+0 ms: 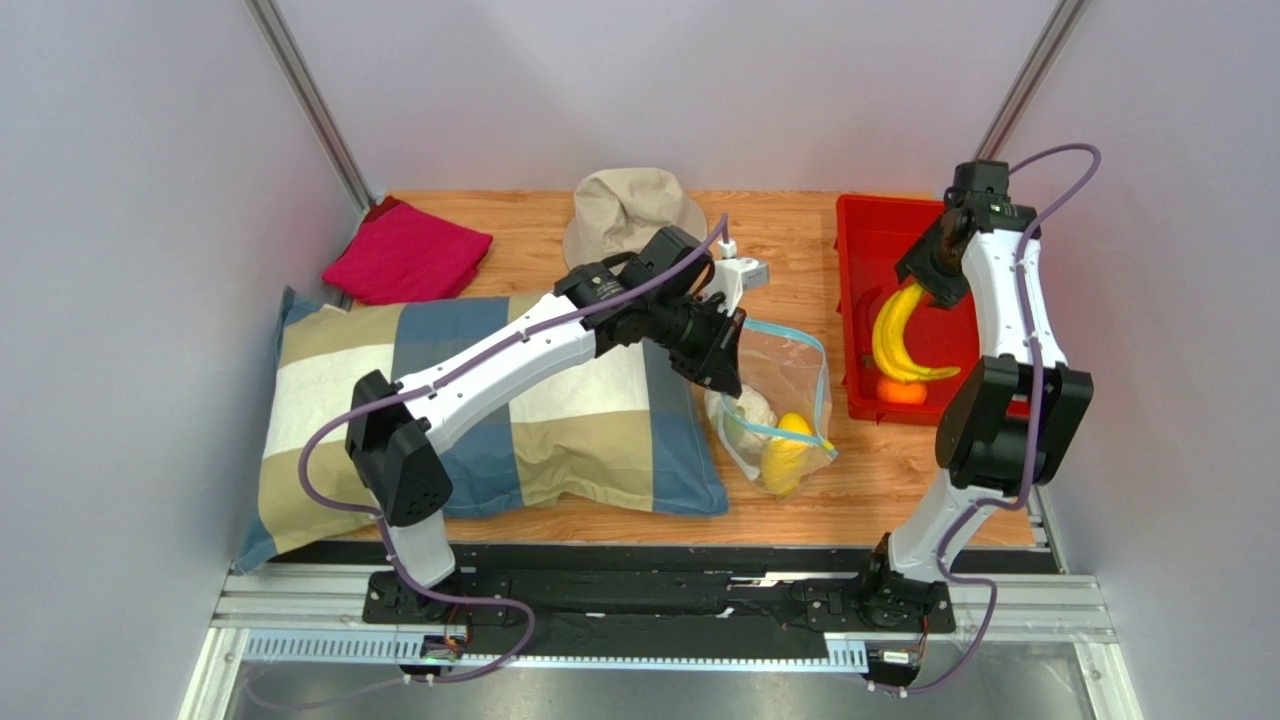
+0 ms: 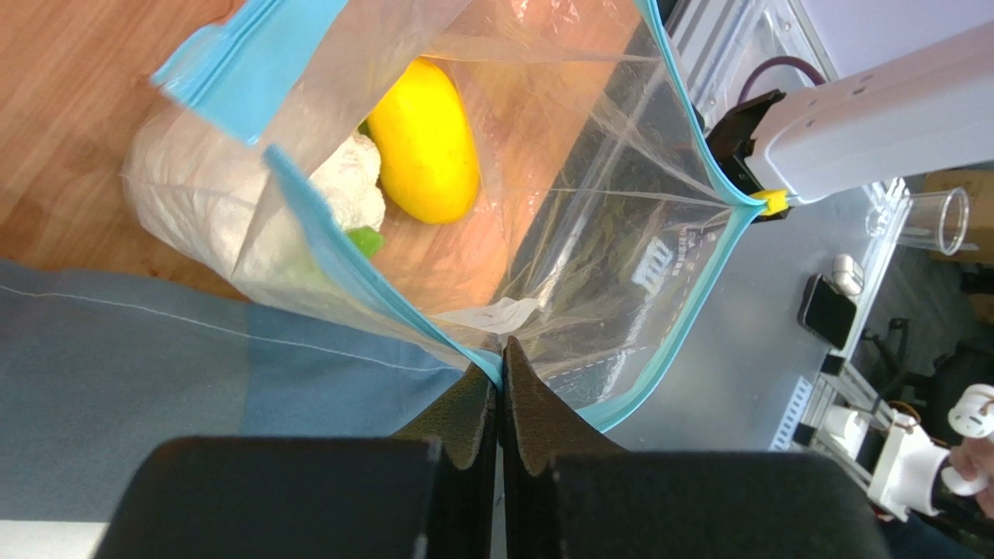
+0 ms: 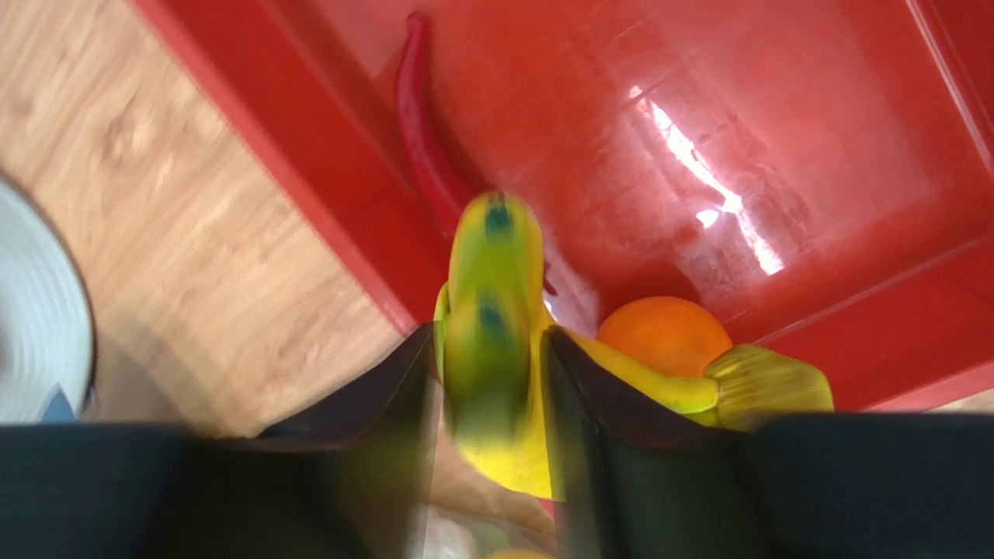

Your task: Open the zip-top bag and remove the fake food

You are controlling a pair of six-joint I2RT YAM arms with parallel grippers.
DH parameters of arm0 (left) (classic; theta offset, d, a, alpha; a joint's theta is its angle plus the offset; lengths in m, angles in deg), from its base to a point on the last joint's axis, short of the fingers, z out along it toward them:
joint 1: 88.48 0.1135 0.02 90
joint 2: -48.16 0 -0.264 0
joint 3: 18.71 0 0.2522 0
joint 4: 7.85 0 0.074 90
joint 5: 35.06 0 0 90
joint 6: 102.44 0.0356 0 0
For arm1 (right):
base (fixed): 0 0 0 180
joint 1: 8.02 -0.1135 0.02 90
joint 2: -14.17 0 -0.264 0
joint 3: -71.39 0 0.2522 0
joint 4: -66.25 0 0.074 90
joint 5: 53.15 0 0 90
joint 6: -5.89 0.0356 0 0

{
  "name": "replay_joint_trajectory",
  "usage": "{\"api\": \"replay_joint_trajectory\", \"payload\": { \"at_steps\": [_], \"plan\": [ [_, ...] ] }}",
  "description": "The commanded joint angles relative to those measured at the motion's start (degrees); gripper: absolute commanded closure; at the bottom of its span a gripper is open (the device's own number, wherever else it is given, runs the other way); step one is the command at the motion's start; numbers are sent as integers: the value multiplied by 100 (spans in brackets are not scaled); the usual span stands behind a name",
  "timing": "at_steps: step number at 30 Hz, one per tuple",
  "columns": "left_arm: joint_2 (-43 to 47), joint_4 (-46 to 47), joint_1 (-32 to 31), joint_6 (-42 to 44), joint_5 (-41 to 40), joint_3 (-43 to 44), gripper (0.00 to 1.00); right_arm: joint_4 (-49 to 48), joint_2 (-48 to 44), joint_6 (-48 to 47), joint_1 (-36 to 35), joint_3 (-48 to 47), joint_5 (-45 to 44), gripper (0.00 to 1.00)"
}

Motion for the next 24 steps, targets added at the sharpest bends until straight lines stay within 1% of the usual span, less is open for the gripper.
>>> {"api": "replay_joint_trajectory", "payload": {
  "at_steps": [1, 3, 6, 8, 9, 10, 13, 14, 16, 17, 18, 19, 20, 22, 23, 24],
  "plan": [
    [-48, -208, -11, 412, 86, 378, 100, 548, 608, -345, 80, -403, -750, 31],
    [-75, -235, -11, 412, 113, 431, 100, 864, 748, -398, 89, -650, -865, 21],
    [-110, -226, -11, 368, 140, 493, 100, 1129, 671, -495, 80, -756, -778, 18],
    [-153, -208, -19, 307, 166, 537, 100, 1147, 329, -591, 36, -642, -515, 14],
    [-171, -182, -11, 272, 184, 546, 100, 1139, 171, -609, -51, -433, -435, 13],
    [-206, -165, -11, 237, 218, 580, 100, 1147, -240, -635, -104, -326, -243, 13],
    [-302, -94, -11, 35, 315, 642, 100, 1182, -892, -662, -342, 245, 161, 13],
    [-320, -77, -11, -79, 333, 642, 100, 1200, -1373, -662, -420, 385, 233, 13],
    [-347, 11, -11, -185, 359, 616, 100, 1279, -1833, -723, -710, 814, 443, 13],
    [-347, 55, -19, -281, 359, 599, 100, 1323, -2340, -732, -998, 931, 453, 13],
    [-338, 107, -11, -317, 342, 581, 100, 1427, -2562, -776, -1132, 1062, 462, 13],
    [-338, 125, -19, -352, 324, 581, 100, 1463, -2834, -759, -1429, 1264, 462, 13],
    [-338, 134, -11, -387, 298, 581, 100, 1533, -3237, -732, -1823, 1344, 549, 14],
    [-329, 134, -11, -397, 193, 625, 100, 1727, -3626, -584, -2203, 1476, 778, 15],
    [-321, 126, -11, -414, 149, 642, 100, 1771, -3793, -496, -2562, 1494, 822, 17],
    [-321, 134, -11, -423, 122, 668, 100, 1850, -4091, -382, -2722, 1520, 866, 18]
  ]
}}
